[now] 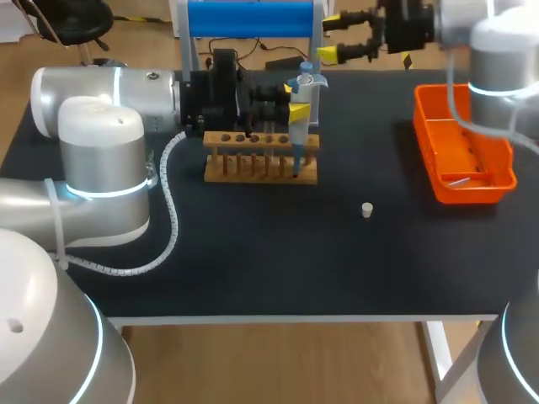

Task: Invert the test tube, pick up the pipette, mount the tip to pipette, aspirate from beaker and dispense into the tube, eject the tip, return the pipette, and cap with the stopper.

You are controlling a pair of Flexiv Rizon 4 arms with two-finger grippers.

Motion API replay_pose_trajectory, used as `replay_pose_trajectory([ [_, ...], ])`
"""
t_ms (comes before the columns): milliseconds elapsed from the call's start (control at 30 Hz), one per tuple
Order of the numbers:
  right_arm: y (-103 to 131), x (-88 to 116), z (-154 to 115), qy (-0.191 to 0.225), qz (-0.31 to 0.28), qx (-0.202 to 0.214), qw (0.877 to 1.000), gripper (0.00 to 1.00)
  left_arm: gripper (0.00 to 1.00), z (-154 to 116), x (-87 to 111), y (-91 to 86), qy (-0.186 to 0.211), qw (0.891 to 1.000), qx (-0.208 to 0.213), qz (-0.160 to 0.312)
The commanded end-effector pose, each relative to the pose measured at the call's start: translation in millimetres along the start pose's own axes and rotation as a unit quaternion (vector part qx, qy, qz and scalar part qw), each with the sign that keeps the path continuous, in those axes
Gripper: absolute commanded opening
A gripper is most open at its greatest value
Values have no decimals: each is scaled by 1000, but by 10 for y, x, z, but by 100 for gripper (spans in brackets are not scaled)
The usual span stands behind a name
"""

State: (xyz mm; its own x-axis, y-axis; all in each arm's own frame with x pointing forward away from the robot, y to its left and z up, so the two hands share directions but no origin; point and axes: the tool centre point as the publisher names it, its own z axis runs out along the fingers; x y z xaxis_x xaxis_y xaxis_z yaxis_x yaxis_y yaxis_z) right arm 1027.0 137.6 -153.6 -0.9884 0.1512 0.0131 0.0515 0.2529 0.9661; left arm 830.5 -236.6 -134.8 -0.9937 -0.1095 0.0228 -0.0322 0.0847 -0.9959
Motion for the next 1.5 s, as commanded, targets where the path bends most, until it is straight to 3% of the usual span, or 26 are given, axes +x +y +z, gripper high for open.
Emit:
replay_pose_trajectory([
  [33,33,-167,240,3,1,23,1000,100,0,12,8,1,-2,1000,1,1],
  [400,76,-350,495,-13,-1,43,999,100,0,12,8,1,-2,1000,1,1],
  [1500,79,-388,516,-15,-9,52,998,100,0,12,8,1,-2,1000,1,1],
])
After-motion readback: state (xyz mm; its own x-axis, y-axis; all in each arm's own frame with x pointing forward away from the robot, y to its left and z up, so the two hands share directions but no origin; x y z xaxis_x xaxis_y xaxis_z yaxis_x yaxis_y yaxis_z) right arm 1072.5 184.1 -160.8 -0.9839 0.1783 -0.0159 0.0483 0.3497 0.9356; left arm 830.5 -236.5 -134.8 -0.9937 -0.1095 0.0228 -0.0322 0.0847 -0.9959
